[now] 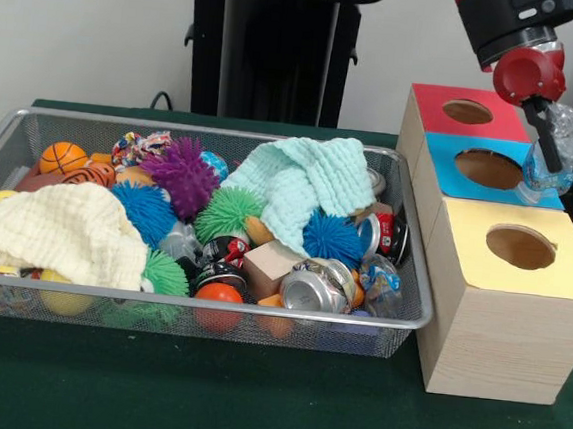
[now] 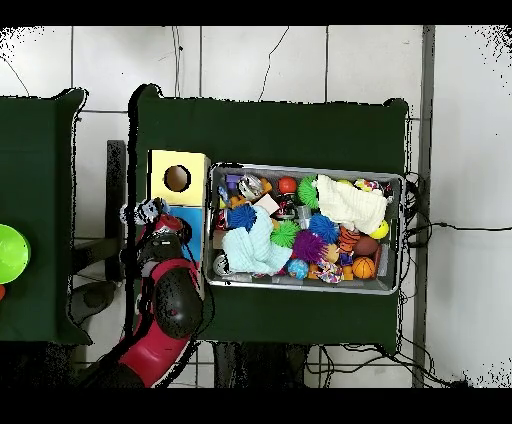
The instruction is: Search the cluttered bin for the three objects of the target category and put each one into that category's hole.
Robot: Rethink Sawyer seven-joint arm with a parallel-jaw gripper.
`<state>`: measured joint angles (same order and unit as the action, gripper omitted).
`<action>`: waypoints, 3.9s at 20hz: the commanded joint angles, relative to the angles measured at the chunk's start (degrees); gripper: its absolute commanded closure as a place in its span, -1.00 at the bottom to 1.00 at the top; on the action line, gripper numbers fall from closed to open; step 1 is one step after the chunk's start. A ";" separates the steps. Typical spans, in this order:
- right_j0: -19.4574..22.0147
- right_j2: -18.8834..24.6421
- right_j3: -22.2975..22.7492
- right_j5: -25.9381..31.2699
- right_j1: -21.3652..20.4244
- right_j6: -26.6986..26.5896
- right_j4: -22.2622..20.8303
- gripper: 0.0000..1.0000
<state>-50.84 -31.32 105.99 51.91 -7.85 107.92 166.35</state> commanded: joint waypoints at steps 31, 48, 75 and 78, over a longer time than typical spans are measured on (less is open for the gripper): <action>3.09 7.94 4.21 6.38 -2.85 -2.19 -4.50 1.00; -0.09 9.16 2.81 7.45 1.09 -5.17 3.30 1.00; 1.21 13.33 7.13 11.98 -0.44 -11.53 5.17 1.00; 1.30 13.42 7.48 12.40 -0.53 -12.13 5.15 1.00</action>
<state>-51.86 -29.83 112.76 59.36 -8.68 107.92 170.27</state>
